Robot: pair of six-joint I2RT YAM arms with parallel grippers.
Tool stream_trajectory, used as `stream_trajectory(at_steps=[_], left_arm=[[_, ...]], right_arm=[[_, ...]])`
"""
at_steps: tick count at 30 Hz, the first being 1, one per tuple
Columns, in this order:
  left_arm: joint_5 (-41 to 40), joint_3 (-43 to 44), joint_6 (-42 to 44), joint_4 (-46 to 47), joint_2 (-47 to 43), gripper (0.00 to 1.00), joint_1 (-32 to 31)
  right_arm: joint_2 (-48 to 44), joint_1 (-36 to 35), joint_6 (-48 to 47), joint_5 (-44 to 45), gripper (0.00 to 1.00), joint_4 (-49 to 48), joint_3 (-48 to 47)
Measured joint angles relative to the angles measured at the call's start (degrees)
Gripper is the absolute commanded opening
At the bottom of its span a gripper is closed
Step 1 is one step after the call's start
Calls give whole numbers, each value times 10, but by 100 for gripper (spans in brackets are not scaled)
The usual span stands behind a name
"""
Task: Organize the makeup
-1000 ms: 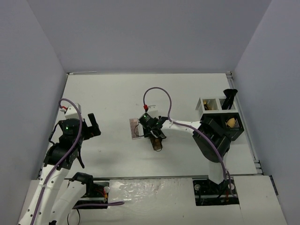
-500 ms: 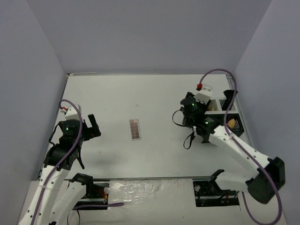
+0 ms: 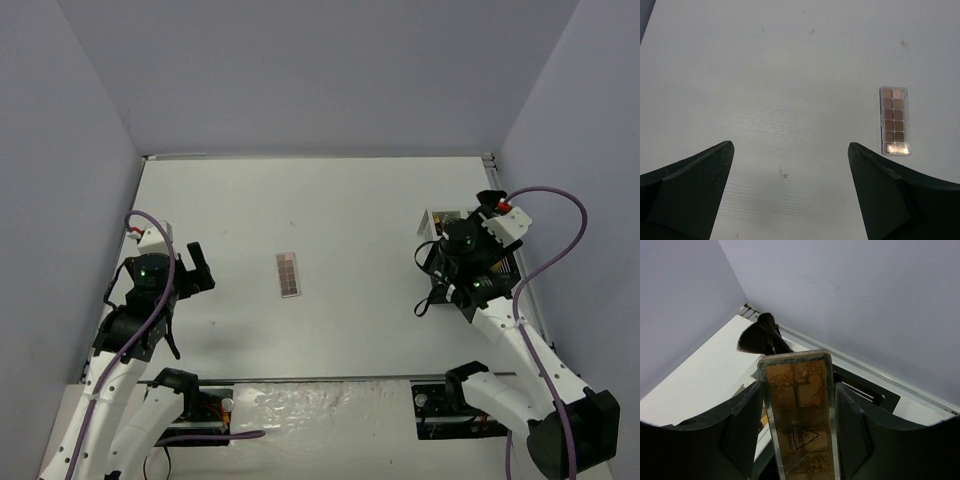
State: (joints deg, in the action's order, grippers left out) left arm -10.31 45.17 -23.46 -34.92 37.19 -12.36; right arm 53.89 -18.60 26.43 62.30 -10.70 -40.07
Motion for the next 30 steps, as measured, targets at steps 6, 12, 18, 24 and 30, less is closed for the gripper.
stream_trajectory(at_steps=[6,12,18,24,30], left_arm=[[0,0,0,0,0,97,0],[0,0,0,0,1,97,0],[0,0,0,0,1,97,0],[0,0,0,0,2,97,0],[0,0,0,0,2,97,0]], right_arm=[[51,20,-42,-2,5,-106,19],[72,20,-81,-35,5,-208,75],[68,21,-133,-94,9,-298,152],[59,29,-175,-149,14,-355,188],[62,33,-177,-161,32,-382,190]])
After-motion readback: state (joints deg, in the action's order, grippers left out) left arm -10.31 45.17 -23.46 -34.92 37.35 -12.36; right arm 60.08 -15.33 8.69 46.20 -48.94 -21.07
